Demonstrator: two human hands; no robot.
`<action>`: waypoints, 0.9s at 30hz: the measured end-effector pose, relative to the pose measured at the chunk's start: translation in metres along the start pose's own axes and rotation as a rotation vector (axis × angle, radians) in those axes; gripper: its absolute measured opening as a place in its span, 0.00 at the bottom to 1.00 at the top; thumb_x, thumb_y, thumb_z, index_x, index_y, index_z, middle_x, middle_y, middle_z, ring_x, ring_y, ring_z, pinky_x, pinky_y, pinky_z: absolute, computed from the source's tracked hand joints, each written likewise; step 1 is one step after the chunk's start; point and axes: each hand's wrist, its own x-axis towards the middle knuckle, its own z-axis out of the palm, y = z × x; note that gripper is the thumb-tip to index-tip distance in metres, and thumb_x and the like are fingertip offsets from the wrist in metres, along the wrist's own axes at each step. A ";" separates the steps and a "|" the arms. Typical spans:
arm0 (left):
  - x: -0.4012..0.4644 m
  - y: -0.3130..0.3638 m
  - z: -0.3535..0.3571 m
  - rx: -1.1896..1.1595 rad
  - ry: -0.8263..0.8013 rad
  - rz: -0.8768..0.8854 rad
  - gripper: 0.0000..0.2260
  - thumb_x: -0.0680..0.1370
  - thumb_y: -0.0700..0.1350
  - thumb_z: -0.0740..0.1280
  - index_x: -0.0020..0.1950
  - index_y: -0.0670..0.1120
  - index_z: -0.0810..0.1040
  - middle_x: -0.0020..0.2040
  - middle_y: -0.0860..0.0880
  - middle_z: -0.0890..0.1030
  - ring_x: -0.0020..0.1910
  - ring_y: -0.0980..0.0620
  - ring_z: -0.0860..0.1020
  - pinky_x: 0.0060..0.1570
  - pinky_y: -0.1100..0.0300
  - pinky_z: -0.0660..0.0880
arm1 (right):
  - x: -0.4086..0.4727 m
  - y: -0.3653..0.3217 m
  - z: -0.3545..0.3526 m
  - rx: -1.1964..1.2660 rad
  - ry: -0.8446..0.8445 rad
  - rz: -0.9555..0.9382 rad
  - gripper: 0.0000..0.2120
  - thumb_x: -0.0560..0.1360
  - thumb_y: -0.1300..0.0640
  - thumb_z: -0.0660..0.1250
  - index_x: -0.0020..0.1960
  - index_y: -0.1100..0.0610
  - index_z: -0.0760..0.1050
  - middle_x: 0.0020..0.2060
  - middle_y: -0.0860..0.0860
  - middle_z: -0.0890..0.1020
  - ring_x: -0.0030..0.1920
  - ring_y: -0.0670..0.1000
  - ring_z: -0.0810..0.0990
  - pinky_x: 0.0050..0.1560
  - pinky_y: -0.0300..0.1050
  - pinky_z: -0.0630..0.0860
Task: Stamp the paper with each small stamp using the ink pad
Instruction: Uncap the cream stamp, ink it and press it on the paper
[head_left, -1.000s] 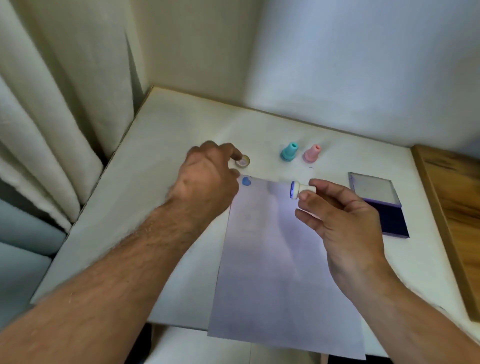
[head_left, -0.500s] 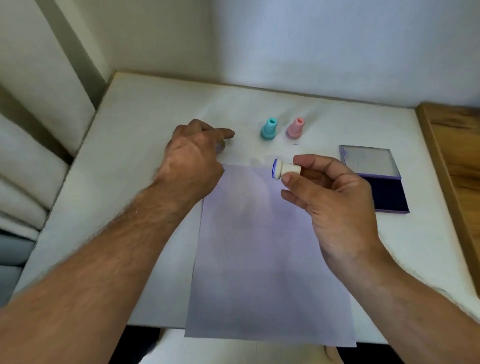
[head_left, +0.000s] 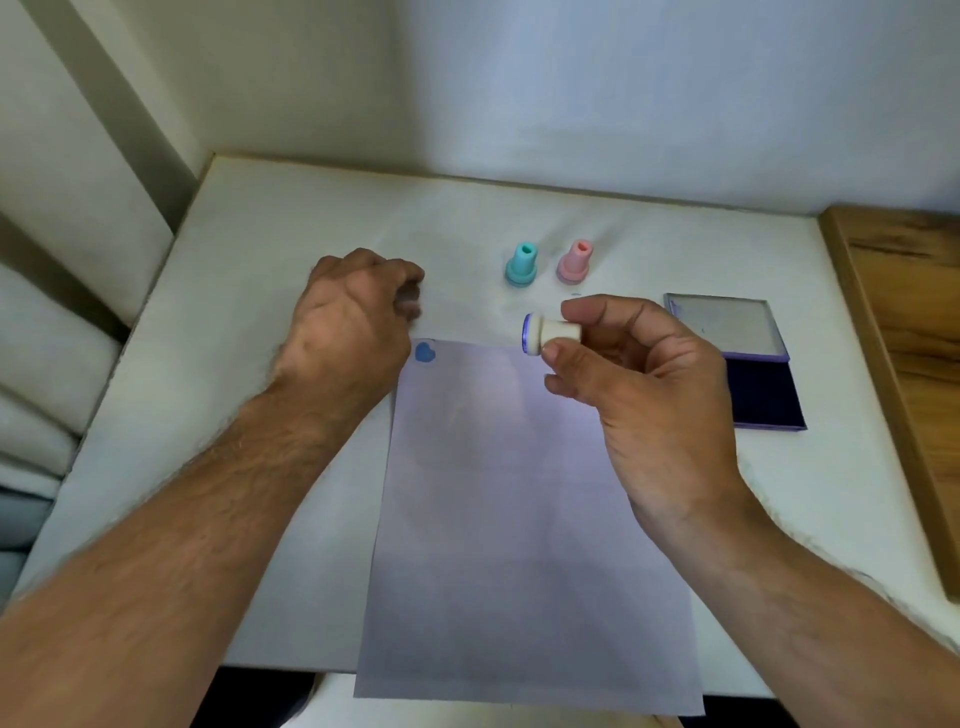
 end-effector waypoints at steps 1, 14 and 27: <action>0.000 0.004 -0.004 -0.051 0.019 -0.024 0.14 0.79 0.37 0.65 0.64 0.45 0.78 0.54 0.49 0.80 0.50 0.52 0.76 0.51 0.77 0.66 | 0.002 -0.001 0.000 -0.008 -0.008 -0.007 0.10 0.70 0.65 0.75 0.48 0.53 0.84 0.37 0.50 0.85 0.39 0.50 0.84 0.47 0.53 0.83; -0.001 0.044 -0.027 -0.955 0.006 -0.303 0.03 0.73 0.48 0.73 0.45 0.52 0.82 0.43 0.48 0.84 0.43 0.52 0.82 0.45 0.58 0.81 | 0.012 -0.003 0.009 0.035 0.027 0.017 0.05 0.71 0.58 0.75 0.47 0.52 0.85 0.35 0.47 0.86 0.32 0.44 0.81 0.37 0.42 0.81; -0.005 0.050 -0.031 -1.408 -0.244 -0.486 0.06 0.74 0.39 0.70 0.38 0.42 0.76 0.44 0.41 0.85 0.46 0.44 0.84 0.46 0.56 0.80 | 0.013 -0.004 0.009 0.133 -0.025 -0.029 0.11 0.70 0.69 0.73 0.48 0.55 0.83 0.37 0.51 0.86 0.37 0.49 0.85 0.36 0.43 0.81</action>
